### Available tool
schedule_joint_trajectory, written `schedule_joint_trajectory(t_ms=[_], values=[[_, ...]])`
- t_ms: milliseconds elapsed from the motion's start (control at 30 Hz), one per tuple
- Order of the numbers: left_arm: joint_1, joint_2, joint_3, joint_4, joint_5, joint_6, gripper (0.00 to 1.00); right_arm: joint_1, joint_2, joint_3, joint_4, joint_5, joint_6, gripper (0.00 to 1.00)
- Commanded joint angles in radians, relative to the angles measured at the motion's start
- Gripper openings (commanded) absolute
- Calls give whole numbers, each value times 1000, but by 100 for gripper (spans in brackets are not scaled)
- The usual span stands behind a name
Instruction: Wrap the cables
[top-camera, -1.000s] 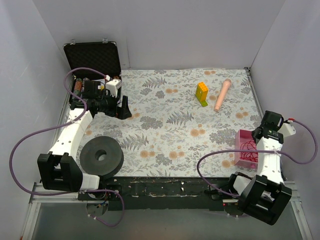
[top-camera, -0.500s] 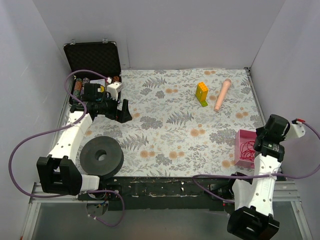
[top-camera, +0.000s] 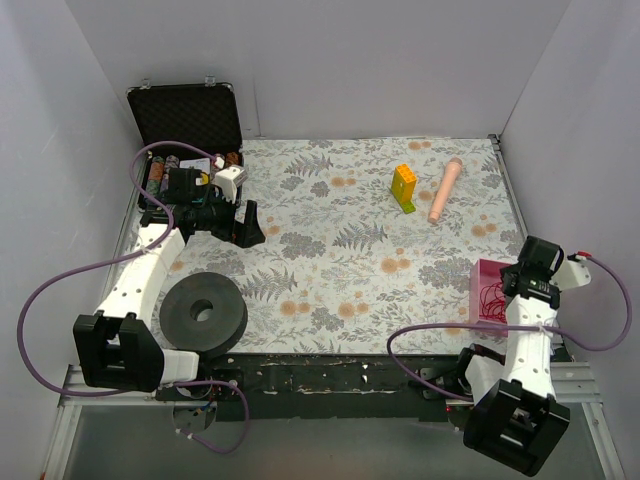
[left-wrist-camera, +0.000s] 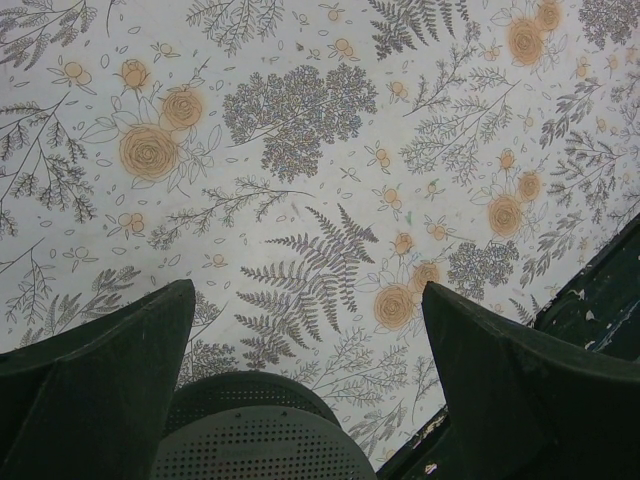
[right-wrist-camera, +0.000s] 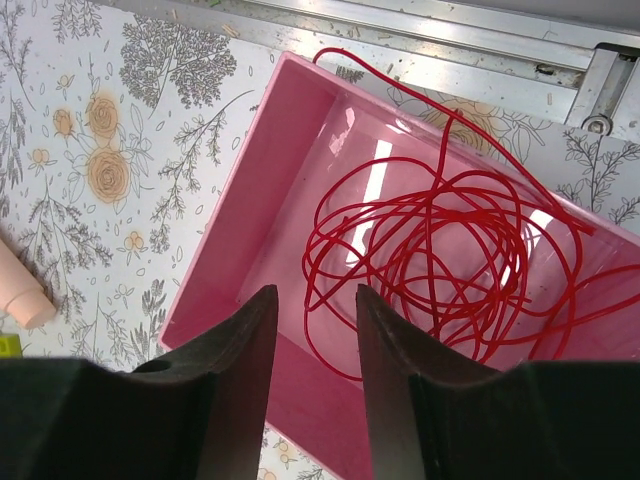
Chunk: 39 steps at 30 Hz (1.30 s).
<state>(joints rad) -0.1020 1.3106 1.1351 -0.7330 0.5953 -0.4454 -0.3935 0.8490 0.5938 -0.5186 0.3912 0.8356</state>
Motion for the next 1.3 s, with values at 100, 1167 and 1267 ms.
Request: schedule_joint_trajectory(t_ms=[100, 1167, 1267], values=[[-2, -53, -6, 0, 17, 16, 98, -15, 45, -8, 72, 3, 0, 36], [-1, -88, 11, -11, 89, 34, 98, -36, -185, 601, 242, -427, -478, 1], [-1, -91, 5, -14, 87, 40, 98, -36, -195, 658, 198, -362, -483, 1]])
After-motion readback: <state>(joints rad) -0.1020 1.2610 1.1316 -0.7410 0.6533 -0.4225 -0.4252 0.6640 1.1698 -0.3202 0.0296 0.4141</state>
